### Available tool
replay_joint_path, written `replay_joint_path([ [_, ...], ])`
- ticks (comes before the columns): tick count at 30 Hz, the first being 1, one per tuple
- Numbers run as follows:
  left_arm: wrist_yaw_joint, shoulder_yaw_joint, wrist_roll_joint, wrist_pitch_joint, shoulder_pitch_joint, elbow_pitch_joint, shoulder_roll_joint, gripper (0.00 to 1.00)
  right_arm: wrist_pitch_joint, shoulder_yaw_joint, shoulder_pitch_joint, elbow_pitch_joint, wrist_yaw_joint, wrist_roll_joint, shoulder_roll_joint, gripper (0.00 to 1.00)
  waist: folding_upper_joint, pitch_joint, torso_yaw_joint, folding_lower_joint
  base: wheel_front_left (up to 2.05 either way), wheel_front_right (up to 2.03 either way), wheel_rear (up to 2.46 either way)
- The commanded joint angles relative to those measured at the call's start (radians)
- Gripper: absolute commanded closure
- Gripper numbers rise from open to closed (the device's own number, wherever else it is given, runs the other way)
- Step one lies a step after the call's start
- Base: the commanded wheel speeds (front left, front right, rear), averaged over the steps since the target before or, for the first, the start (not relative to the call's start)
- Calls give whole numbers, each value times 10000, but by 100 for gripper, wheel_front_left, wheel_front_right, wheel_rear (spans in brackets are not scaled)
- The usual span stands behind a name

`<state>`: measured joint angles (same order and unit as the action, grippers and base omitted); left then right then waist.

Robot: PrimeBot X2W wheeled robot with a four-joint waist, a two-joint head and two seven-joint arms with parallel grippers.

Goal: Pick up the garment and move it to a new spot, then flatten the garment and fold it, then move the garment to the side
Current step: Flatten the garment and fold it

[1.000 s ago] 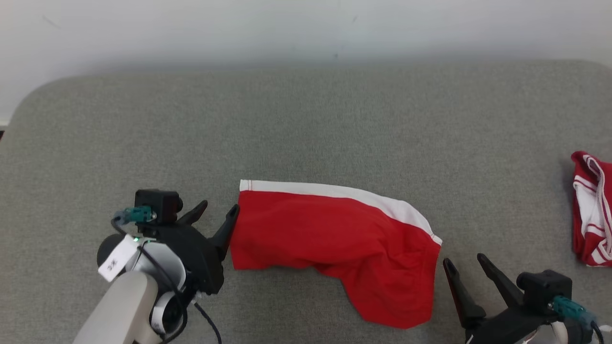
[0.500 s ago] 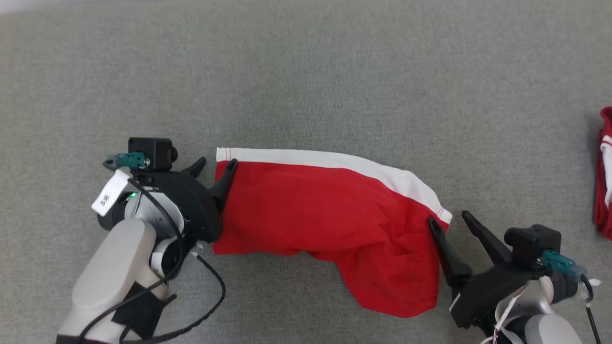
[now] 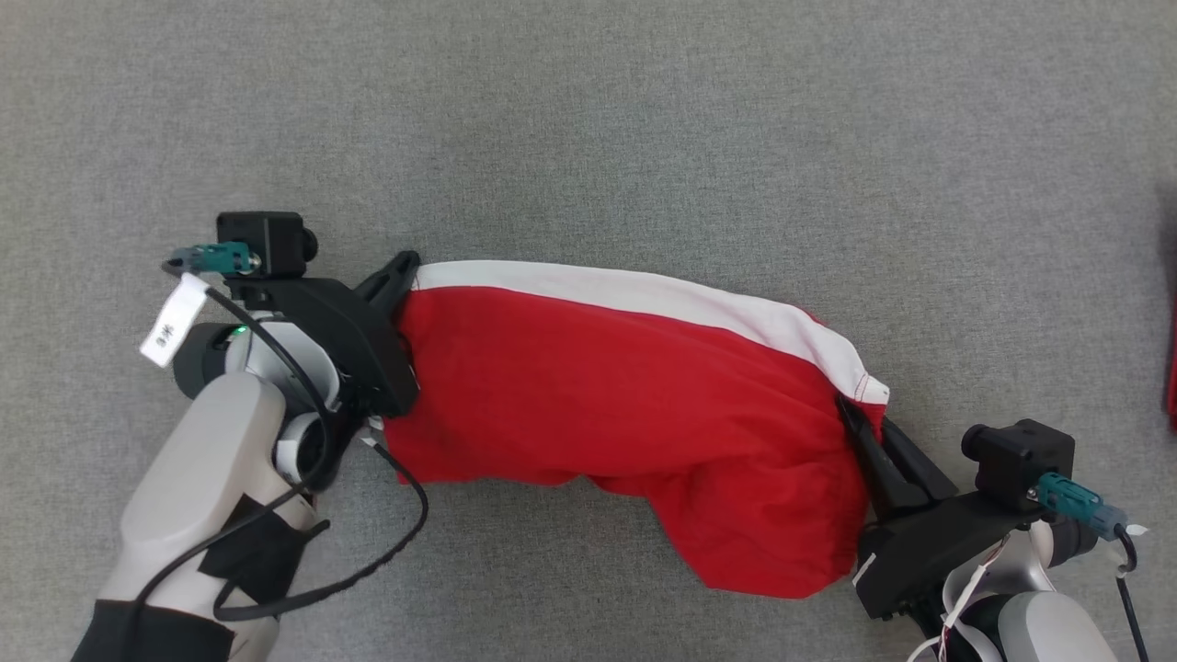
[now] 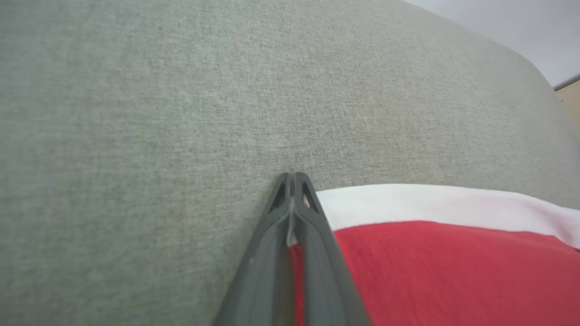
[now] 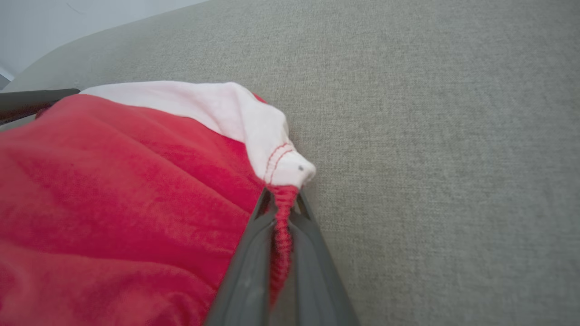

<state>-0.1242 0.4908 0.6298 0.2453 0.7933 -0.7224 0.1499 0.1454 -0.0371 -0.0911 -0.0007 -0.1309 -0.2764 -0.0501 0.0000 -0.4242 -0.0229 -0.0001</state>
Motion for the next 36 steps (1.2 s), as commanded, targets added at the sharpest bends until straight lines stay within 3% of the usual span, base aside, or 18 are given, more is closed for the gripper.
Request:
replay_joint_path([
  [1,-97,364,94,66,-508,-41,-259,100,-146,69,-5,-49,4,-82,-16,100,0,20,7,1,0,0,0],
  [9,-25,222,72,-916,-337,900,244,100,-555,154,-99,-262,4,-83,-15,100,0,329,56,1,0,0,0],
  [13,240,59,-97,-1462,-300,1464,382,100,-696,157,-296,-439,4,145,-53,100,0,561,96,1,0,0,0],
  [18,500,-227,-232,-1891,-122,2451,788,100,-715,-70,-1164,-586,4,190,-729,100,0,1108,127,1,0,0,0],
  [28,895,-720,-242,-1955,53,4185,1400,100,-553,-243,-2547,-1062,6,-529,-1521,100,0,2325,270,1,0,0,0],
  [36,1550,-898,-391,-1681,-316,5644,1755,100,-416,-222,-3057,-1097,6,-856,-1966,100,0,3376,363,1,0,0,0],
])
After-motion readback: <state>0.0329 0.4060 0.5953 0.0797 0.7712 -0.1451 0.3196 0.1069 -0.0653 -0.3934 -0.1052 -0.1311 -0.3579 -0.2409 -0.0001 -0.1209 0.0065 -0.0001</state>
